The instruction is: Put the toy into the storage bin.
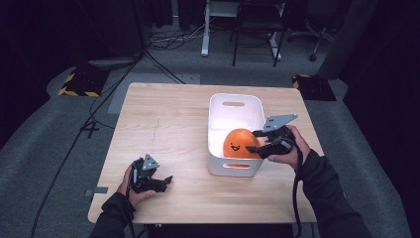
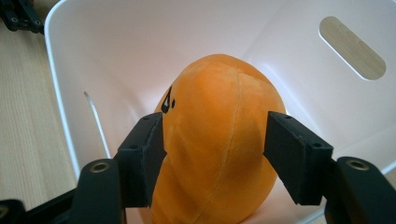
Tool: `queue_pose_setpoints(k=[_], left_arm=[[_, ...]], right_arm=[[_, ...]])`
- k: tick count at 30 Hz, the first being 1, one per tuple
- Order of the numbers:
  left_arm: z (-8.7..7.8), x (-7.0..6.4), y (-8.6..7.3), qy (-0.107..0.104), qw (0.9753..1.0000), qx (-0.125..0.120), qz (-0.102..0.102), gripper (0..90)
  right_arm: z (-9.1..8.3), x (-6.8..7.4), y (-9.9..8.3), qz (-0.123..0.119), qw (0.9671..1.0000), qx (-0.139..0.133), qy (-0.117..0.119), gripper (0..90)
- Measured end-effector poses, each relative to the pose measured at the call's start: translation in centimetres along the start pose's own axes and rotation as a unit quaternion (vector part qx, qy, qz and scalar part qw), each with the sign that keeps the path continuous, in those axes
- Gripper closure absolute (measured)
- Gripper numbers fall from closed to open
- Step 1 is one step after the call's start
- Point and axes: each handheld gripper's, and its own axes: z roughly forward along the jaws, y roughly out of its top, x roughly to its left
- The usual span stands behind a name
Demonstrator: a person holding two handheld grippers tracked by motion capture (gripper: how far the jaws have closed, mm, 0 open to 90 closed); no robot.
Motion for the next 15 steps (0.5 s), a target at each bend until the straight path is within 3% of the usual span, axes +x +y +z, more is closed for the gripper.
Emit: queue_pose_setpoints(k=[15], left_arm=[[-0.02, 0.0, 0.0, 0.0, 1.0, 0.001, 0.0, 14.8]], right_arm=[[-0.74, -0.07, -0.22, -0.006, 0.9988, -0.042, -0.024, 35.2]])
